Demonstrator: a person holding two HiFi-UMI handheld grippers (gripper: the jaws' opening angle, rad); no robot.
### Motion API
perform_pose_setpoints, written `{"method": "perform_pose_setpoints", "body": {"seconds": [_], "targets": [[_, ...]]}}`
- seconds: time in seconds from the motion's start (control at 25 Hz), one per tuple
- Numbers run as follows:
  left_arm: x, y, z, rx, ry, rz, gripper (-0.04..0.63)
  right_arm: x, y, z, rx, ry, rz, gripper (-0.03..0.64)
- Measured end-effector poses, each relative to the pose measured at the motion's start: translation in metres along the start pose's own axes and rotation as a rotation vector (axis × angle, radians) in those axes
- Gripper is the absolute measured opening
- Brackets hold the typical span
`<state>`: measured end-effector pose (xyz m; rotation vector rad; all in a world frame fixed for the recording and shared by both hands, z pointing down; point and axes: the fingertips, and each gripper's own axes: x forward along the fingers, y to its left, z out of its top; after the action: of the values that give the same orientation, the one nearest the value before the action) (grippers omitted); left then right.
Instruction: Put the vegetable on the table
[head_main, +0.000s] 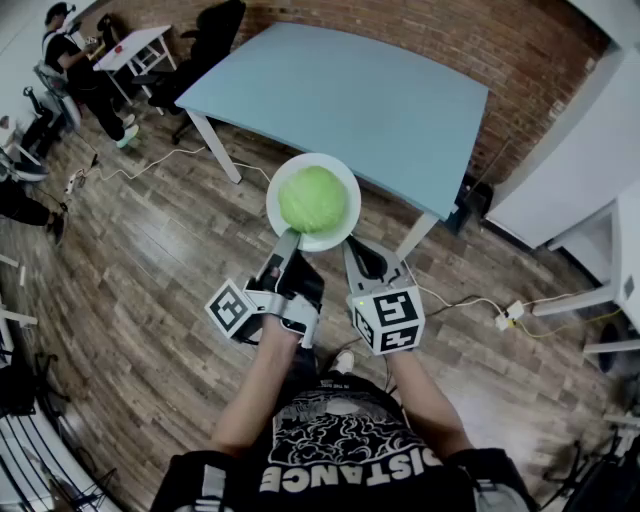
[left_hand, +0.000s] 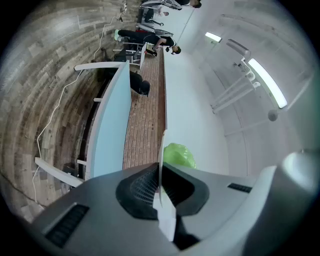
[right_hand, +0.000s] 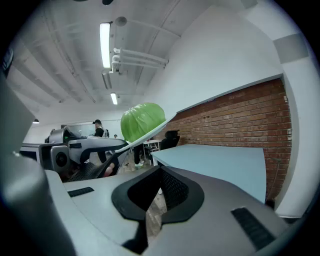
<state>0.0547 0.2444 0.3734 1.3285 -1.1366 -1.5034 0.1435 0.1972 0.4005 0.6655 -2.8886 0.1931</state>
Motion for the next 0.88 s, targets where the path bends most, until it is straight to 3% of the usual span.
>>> {"method": "perform_pose_setpoints", "body": {"seconds": [0.44, 0.88], "targets": [[-0.002, 0.004, 0.001, -0.012, -0.007, 0.006, 0.011, 0.001, -0.003, -0.005, -0.012, -0.003, -0.012, 0.008], [0.018, 0.023, 0.039, -0.056, 0.012, 0.019, 0.011, 0.043, -0.002, -0.01, -0.025, 0.03, -0.044, 0.008]]}}
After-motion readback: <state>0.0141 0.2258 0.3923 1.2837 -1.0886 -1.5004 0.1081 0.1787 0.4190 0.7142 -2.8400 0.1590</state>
